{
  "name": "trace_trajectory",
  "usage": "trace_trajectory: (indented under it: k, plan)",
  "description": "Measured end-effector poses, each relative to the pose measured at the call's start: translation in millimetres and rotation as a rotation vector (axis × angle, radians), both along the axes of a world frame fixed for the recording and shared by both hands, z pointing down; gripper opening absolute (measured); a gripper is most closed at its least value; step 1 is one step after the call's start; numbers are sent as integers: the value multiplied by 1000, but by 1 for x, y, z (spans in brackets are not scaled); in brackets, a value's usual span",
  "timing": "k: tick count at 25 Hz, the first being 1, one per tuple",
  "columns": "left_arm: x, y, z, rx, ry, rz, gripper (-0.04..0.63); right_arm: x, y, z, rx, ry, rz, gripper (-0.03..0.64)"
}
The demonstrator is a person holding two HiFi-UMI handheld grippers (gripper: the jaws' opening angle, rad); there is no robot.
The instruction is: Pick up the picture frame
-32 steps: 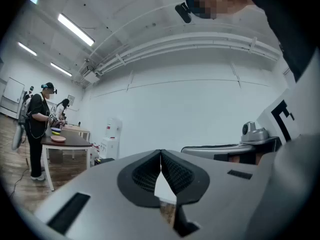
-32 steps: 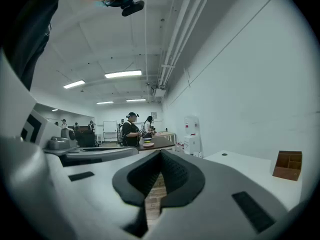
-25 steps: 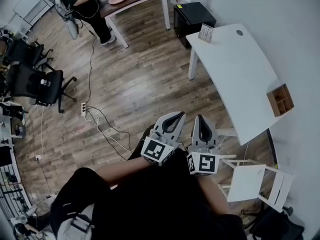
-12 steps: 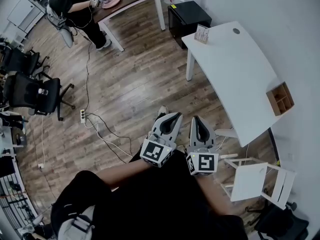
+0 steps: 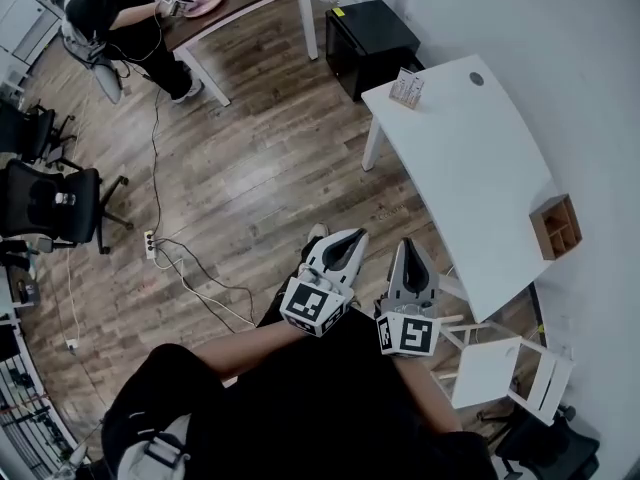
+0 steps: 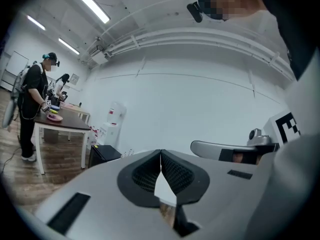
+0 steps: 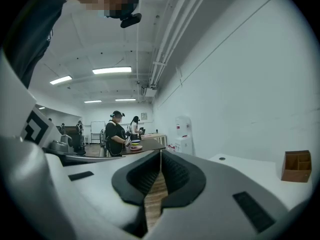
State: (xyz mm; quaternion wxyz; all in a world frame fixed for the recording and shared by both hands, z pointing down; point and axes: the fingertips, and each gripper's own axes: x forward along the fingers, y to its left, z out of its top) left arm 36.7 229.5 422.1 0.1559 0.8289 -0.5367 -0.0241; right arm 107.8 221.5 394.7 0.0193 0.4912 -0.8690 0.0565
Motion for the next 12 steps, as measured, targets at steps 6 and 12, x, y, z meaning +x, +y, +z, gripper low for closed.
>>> trace_trajectory:
  k: [6, 12]
  plan:
    - [-66, -73, -5, -14, 41, -29, 15, -74, -72, -7, -7, 36, -54, 35]
    - [-126, -126, -19, 20, 65, -29, 15, -136, -125, -14, -9, 83, -57, 35]
